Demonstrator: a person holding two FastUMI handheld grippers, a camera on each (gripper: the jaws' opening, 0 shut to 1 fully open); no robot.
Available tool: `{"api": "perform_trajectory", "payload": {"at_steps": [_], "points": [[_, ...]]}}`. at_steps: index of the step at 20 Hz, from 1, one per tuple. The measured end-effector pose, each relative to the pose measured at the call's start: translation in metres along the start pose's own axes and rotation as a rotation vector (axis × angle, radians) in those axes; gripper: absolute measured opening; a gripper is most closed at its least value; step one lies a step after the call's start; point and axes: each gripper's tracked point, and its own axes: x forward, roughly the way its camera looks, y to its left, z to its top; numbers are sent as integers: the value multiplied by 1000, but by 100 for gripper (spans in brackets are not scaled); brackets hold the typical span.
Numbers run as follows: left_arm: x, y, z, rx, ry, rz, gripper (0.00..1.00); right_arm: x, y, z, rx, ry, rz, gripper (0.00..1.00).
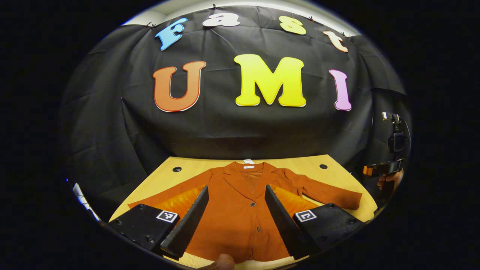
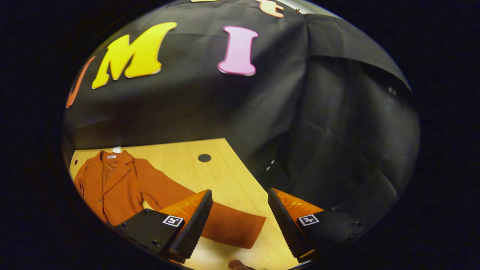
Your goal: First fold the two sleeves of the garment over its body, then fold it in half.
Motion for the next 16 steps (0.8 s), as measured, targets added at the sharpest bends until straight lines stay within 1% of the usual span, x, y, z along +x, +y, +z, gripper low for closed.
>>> {"api": "perform_trajectory", "payload": {"at_steps": [2, 4, 6, 8, 11, 12, 13, 15, 16], "points": [[0, -6, -14, -20, 33, 16, 97, 25, -16, -27, -3, 100, -47, 94], [-3, -9, -20, -30, 56, 26, 98, 45, -25, -58, 24, 211, -60, 95], [-2, -11, -27, -50, 79, 36, 98, 53, -23, -81, 62, 314, -23, 94], [-2, -10, -31, -52, 99, 60, 98, 59, -26, -102, 85, 394, -29, 95], [-3, -12, -45, -69, 148, 83, 98, 59, -20, -113, 151, 476, 4, 94], [-4, -14, -47, -83, 156, 92, 98, 58, -18, -115, 181, 504, 32, 94], [-7, -15, -49, -94, 161, 100, 98, 58, -19, -118, 195, 532, 43, 94], [-10, -17, -50, -106, 144, 101, 98, 58, -20, -131, 225, 606, 14, 94], [-10, -17, -48, -93, 136, 95, 98, 59, -21, -140, 261, 648, 8, 94]]}}
